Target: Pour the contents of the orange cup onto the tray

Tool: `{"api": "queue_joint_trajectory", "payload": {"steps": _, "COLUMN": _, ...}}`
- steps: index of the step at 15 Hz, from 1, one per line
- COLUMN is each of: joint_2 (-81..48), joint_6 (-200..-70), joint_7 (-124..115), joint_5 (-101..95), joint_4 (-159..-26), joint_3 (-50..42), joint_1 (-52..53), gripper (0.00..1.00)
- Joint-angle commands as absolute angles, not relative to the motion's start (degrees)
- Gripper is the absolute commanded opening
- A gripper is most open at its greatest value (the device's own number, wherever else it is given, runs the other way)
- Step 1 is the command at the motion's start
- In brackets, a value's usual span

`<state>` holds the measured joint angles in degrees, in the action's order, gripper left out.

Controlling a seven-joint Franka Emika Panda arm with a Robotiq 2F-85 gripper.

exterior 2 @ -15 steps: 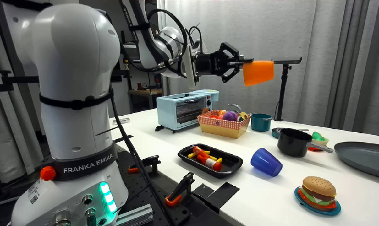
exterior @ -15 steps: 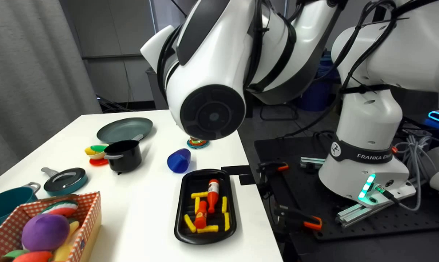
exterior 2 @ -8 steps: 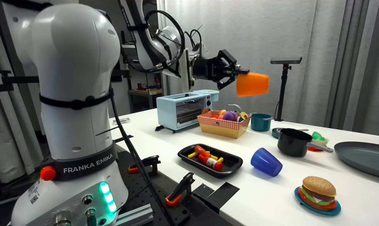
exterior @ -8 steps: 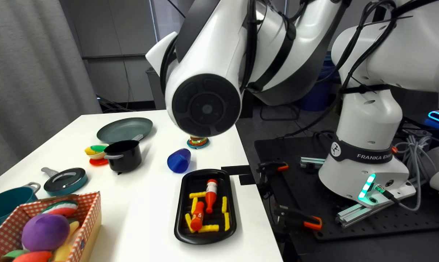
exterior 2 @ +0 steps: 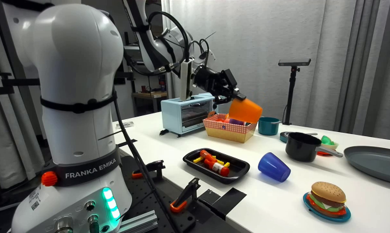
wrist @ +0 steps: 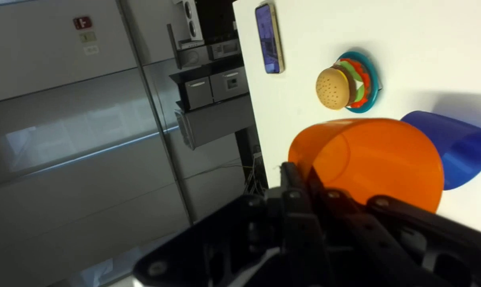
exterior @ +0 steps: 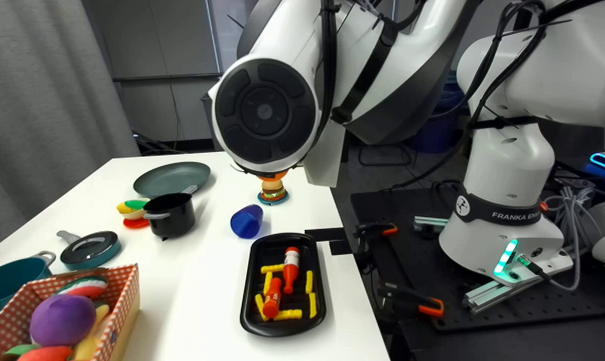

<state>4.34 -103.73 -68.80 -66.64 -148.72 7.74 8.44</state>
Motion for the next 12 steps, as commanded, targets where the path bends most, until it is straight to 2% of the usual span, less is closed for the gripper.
{"api": "queue_joint_trajectory", "payload": {"steps": 1, "joint_2": 5.1, "joint_6": -108.9, "joint_7": -69.0, "joint_5": -62.5, "joint_4": -148.7, "joint_3": 6.7, "joint_1": 7.6, "gripper": 0.01}}
{"api": "queue_joint_trajectory", "payload": {"steps": 4, "joint_2": 5.2, "joint_6": -114.0, "joint_7": -69.0, "joint_5": -59.1, "joint_4": -149.0, "joint_3": 5.9, "joint_1": 7.1, "gripper": 0.01}}
{"api": "queue_joint_trajectory", "payload": {"steps": 5, "joint_2": 9.5, "joint_6": -114.3, "joint_7": -60.6, "joint_5": -58.8, "joint_4": -145.5, "joint_3": 3.9, "joint_1": 5.3, "gripper": 0.01}}
{"api": "queue_joint_trajectory", "payload": {"steps": 12, "joint_2": 11.8, "joint_6": -119.5, "joint_7": -45.6, "joint_5": -46.4, "joint_4": -136.3, "joint_3": -0.8, "joint_1": 2.0, "gripper": 0.01}}
